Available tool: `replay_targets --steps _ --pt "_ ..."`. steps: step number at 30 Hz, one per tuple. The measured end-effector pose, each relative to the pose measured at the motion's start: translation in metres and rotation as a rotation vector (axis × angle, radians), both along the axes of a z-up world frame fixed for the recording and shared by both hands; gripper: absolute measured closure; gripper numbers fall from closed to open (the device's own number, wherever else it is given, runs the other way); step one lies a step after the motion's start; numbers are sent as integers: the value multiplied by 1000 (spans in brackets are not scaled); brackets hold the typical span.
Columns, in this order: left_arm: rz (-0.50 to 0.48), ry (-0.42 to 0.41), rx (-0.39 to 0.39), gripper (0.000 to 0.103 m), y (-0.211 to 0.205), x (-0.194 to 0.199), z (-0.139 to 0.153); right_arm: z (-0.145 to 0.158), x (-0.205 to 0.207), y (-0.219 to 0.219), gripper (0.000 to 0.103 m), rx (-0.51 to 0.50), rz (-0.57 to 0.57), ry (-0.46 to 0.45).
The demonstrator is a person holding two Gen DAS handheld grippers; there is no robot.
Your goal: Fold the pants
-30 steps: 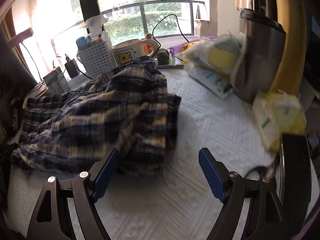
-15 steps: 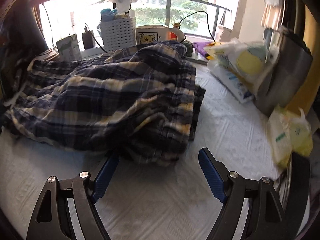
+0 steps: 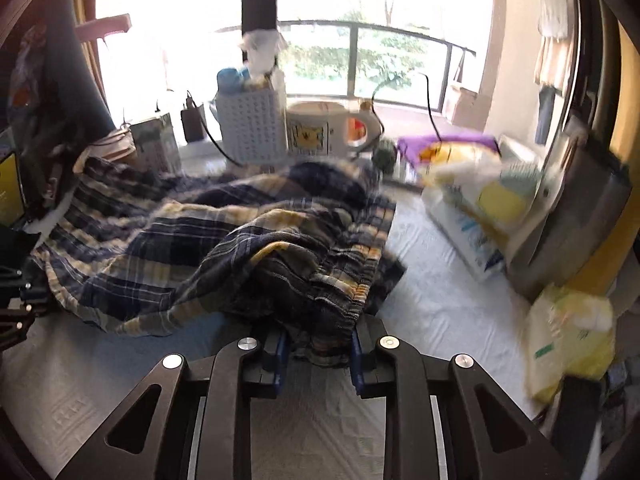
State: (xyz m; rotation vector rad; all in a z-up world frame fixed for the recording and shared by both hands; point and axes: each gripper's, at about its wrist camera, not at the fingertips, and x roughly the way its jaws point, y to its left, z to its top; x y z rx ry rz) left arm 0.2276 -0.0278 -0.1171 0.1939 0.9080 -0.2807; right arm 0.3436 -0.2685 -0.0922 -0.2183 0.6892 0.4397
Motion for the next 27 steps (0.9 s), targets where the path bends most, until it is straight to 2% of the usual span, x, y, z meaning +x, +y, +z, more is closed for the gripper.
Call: replay_targets --steps 6,10,13,14,15,16,17,18,19,20,24,27 --pt "-52 36 -70 98 10 -27 20 21 -6 -9 79 0 7 7" --pt "-98 119 -96 98 6 -34 9 5 -7 -21 79 -10 -31 65" --pt "-112 150 -114 97 9 -37 8 -14 -6 -32 77 24 -79 133" --pt "-112 159 -132 96 13 -36 11 -19 -6 -37 69 33 -98 145" --pt "-108 158 -149 96 17 -34 16 -22 -9 -41 54 31 -124 140" --pt "-104 147 -164 96 21 -33 21 -22 -13 -44 46 34 -143 126" --pt "-100 125 -181 92 25 -34 29 -21 -20 -48 39 49 -151 110" --pt "-99 107 -191 88 28 -32 34 -19 -25 -51 39 65 -150 100" --pt "-101 86 -200 78 30 -30 40 -17 -30 -52 39 77 -150 88" --pt "-104 67 -200 71 31 -25 43 -15 -35 -52 39 85 -145 76" --pt "-131 36 -146 70 23 0 37 -12 -55 -38 40 102 -73 61" --pt "-122 71 -74 70 9 21 18 -14 -69 -17 40 105 14 73"
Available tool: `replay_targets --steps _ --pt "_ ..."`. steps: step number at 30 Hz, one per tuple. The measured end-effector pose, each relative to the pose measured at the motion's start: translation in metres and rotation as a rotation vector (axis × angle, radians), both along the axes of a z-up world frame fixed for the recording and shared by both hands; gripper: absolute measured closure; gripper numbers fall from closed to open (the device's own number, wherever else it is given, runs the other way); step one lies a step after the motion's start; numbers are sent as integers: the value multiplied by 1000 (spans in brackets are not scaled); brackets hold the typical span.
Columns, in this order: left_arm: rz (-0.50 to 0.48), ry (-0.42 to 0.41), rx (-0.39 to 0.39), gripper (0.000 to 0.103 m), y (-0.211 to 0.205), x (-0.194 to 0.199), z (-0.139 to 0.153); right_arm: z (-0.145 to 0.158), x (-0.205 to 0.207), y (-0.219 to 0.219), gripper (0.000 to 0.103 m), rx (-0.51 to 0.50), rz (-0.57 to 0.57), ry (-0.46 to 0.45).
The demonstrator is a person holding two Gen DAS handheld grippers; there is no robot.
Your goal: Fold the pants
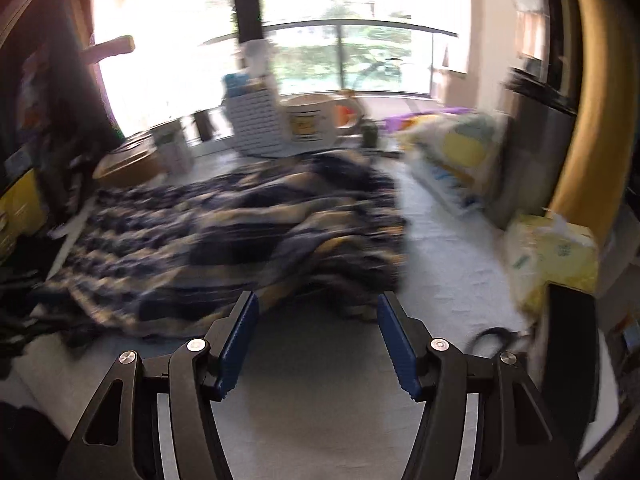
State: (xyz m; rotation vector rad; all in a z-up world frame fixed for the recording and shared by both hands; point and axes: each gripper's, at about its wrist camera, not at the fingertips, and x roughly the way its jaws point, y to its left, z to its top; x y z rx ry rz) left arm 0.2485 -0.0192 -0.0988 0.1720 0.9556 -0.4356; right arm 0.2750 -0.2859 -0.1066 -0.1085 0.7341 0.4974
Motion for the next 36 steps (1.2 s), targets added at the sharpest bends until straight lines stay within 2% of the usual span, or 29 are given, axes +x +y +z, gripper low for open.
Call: replay_targets --steps 2,4,6,8,10,11,12,13,15,21,26,30,33,36 --pt "-5 39 22 70 -4 7 -14 -3 -7 17 40 22 66 18" --pt "-13 26 17 70 -5 7 -17 -8 -11 36 40 46 127 40" --pt "-21 23 19 71 -5 4 -17 -11 -14 56 40 23 176 27" --pt "-24 22 13 84 -4 -1 -16 -14 -11 75 40 16 205 12" --pt "-18 9 14 92 -5 -8 -16 -22 0 95 40 -7 226 34" --pt "-17 0 17 96 -6 -13 -15 -29 7 103 51 -32 232 48" --pt "-15 -9 19 97 -8 -17 -14 -36 14 112 82 -59 238 62" --pt "-13 -15 12 98 -9 -21 -13 -42 22 116 92 -71 231 79" --pt "-10 -18 0 99 -8 -27 -12 -43 36 120 97 -40 218 98" --pt "13 19 -42 99 -2 -45 -13 -19 58 127 98 -17 174 32" --pt "22 49 -77 99 6 -54 -6 -22 81 120 98 17 112 70" --pt "36 49 -109 98 26 -60 5 -16 65 105 98 28 97 51" --pt "100 10 -108 98 46 -59 14 -13 49 92 97 22 93 41" --pt "184 -19 -80 87 65 -48 12 -11 36 83 97 36 93 53"
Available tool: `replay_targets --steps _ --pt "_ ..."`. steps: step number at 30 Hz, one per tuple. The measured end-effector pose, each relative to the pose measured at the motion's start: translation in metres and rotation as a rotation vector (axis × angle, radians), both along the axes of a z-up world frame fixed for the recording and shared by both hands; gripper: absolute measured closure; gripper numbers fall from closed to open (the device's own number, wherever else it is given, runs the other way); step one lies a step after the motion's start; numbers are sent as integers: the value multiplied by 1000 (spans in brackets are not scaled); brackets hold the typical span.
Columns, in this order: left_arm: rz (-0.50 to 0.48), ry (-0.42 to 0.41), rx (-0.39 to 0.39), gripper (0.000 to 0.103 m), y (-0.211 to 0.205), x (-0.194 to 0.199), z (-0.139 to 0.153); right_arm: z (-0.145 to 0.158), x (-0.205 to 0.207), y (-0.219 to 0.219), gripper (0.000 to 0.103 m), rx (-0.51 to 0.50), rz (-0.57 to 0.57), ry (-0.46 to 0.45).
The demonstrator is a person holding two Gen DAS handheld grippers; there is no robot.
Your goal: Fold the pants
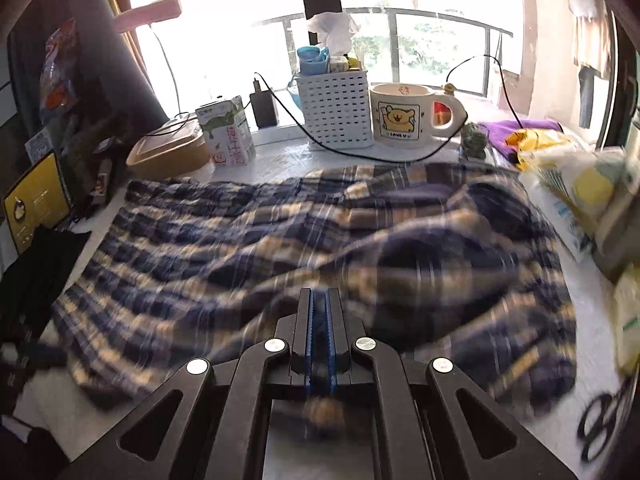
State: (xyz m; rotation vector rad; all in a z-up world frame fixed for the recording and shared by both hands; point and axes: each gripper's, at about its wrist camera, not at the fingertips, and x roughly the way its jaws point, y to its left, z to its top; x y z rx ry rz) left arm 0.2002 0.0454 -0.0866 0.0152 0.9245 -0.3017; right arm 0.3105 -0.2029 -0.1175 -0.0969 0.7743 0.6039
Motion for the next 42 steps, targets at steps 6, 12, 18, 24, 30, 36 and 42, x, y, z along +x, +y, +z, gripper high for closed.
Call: replay_targets --steps 6,12,18,24,30,36,42 --pt "35 46 59 76 12 7 -31 -3 -20 -5 91 -33 -19 -6" --pt "66 57 46 71 31 -11 -31 -8 -26 -23 17 -23 -69 2" --pt "154 12 89 71 73 6 -7 0 -25 -41 17 4 -99 -11" --pt "155 -44 106 55 94 74 -1 16 -6 -49 17 3 -138 -57" --pt "158 -51 169 54 99 152 -16 34 26 -60 17 -39 -171 -121" --pt "121 -40 162 65 100 185 -35 40 76 -75 22 -60 -159 -139" --pt "97 -118 238 98 85 180 -21 34 134 -72 43 -108 -63 -53"
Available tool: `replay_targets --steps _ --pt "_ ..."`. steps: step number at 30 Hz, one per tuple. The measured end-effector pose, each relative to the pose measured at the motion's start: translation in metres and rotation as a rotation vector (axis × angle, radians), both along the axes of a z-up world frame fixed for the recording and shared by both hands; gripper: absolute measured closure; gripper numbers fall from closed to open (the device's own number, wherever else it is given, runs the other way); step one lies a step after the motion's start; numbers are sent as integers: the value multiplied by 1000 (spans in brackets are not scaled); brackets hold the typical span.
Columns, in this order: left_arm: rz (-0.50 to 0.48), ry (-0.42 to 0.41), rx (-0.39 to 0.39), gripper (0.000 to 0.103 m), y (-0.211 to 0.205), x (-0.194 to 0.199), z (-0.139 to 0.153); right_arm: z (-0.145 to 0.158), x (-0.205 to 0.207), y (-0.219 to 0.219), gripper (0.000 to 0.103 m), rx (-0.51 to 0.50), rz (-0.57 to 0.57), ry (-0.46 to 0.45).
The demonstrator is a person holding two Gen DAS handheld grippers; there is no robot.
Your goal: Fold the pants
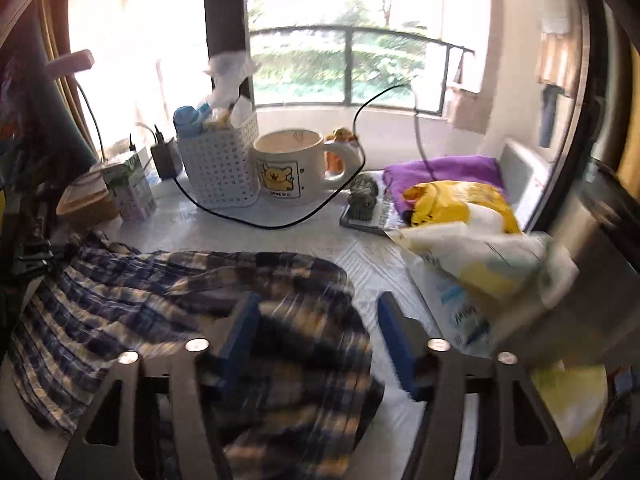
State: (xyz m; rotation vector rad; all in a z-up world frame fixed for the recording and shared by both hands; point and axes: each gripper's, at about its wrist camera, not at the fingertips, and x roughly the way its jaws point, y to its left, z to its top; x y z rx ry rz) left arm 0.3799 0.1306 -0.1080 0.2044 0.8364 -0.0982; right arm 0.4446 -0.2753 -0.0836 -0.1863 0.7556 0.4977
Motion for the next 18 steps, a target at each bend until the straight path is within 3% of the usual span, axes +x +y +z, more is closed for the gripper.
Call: replay_targets --steps 4,5,6,7,9,18 --pt "7 -90 33 98 -4 -1 25 -17 24 15 43 -77 44 47" --pt "8 -100 30 98 -5 4 28 -20 26 19 47 -88 61 54" --pt "10 -112 31 98 -5 5 31 -22 26 24 77 -105 83 49" --pt "17 -127 35 98 -4 9 33 -23 27 29 90 -129 89 42" --pt "24 -117 37 98 -3 20 35 -22 25 36 96 -162 98 18" --pt "36 -145 46 97 -10 37 49 7 37 26 96 -108 47 -42"
